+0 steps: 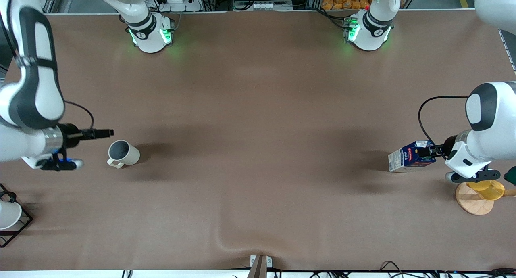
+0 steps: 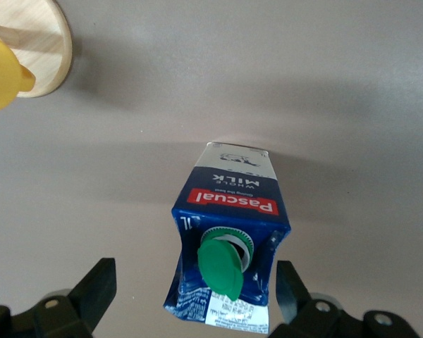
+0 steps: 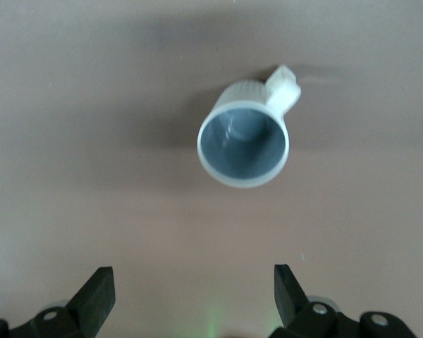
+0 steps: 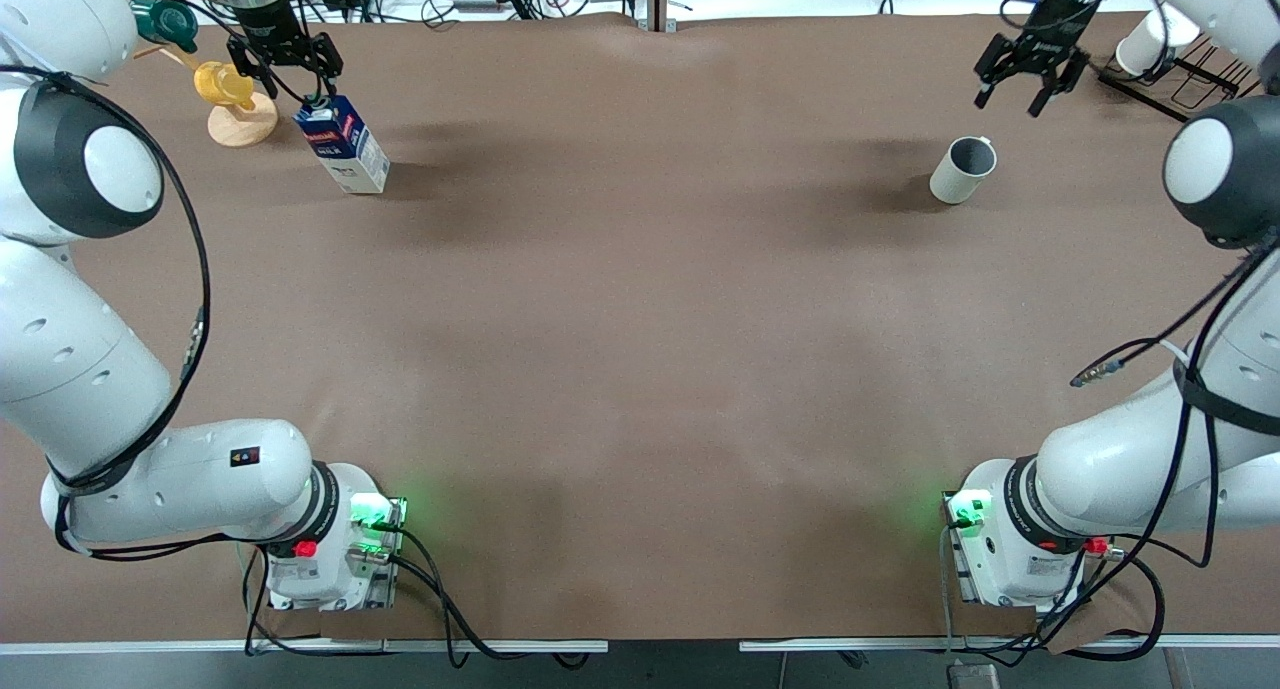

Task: Place milk next to cup
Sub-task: 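Grasp the milk carton with the left gripper while the right gripper reaches the mug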

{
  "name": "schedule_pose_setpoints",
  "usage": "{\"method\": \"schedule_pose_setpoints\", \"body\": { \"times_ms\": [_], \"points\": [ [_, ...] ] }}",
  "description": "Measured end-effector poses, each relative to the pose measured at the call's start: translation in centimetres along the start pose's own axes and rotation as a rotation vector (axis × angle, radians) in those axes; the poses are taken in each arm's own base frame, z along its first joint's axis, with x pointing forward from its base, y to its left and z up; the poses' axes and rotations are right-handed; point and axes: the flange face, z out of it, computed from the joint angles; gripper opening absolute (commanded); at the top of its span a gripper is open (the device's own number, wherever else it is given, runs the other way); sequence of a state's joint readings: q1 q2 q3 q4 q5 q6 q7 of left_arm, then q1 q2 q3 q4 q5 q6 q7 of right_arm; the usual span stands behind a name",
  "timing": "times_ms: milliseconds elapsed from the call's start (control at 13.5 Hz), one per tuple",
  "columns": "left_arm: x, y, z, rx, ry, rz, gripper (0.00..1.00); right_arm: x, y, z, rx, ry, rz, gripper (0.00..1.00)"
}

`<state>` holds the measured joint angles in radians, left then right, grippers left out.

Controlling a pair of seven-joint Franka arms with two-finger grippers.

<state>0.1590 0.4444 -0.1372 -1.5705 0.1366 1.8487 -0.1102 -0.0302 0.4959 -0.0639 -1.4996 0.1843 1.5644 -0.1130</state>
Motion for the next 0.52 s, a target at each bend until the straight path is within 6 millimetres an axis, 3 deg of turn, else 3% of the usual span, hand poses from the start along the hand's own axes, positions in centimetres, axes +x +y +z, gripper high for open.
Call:
{"method": "schedule_pose_setpoints", "body": {
  "times_ms": [149,371,520],
  "points": [
    [0.1,0.0,0.3,-0.009,-0.006,-0.003,1.0,1.8,-1.4,2.3,-0.028,0.006,-0.026,1.0],
    [0.1,0.1,0.6,-0.011,-0.01,-0.002,1.0,2.6,-4.5,3.9,-0.074,0.034,-0.07,1.0],
    [0.1,0.1,0.8,-0.011,-0.014,-0.001,1.0,2.9,-5.3,6.1,-0.086,0.039,-0.078,1.0]
  ]
}}
